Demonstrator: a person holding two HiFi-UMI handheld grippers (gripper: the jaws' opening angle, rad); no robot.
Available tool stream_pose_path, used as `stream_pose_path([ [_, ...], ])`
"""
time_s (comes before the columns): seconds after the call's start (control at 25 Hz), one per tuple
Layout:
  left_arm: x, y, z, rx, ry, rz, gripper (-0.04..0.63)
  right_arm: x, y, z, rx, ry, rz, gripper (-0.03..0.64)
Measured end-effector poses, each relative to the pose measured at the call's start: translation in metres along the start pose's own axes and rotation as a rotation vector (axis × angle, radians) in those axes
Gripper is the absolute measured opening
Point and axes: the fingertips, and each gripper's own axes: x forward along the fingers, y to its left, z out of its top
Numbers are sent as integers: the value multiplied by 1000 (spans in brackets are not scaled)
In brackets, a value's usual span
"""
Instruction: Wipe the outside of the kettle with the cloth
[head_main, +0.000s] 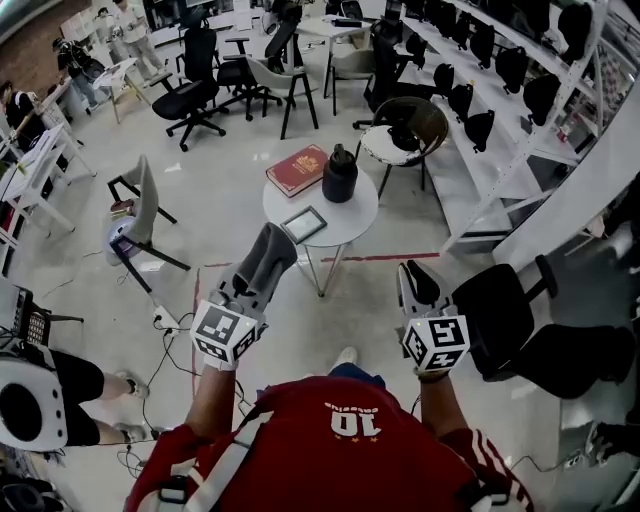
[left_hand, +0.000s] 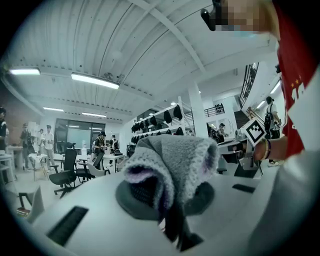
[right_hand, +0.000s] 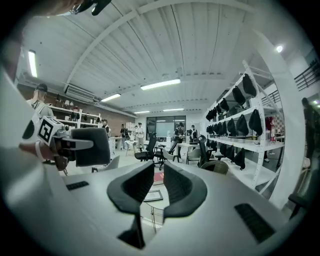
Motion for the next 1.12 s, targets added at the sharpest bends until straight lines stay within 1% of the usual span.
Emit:
stream_pose_path([
  [0.08, 1, 0, 0, -4, -1, -7, 46, -3, -2, 0, 13, -3, -12, 66],
  [0.32, 10, -5, -5, -18, 5, -31, 46, -12, -7, -8, 21, 24, -14, 64],
  [0.52, 11, 3, -18, -36, 13, -52, 46, -13, 5, -21, 32, 34, -1, 40],
  [0.6, 15, 6, -20, -36, 14, -51, 46, -9, 3, -21, 32, 31, 4, 35],
  [0.8, 41, 10, -16, -35, 33, -26, 46, 13, -26, -15, 46, 25, 30, 31],
  [1.12, 83, 42, -9, -19, 50, 19, 46, 76, -47, 4, 36, -15, 104, 17],
])
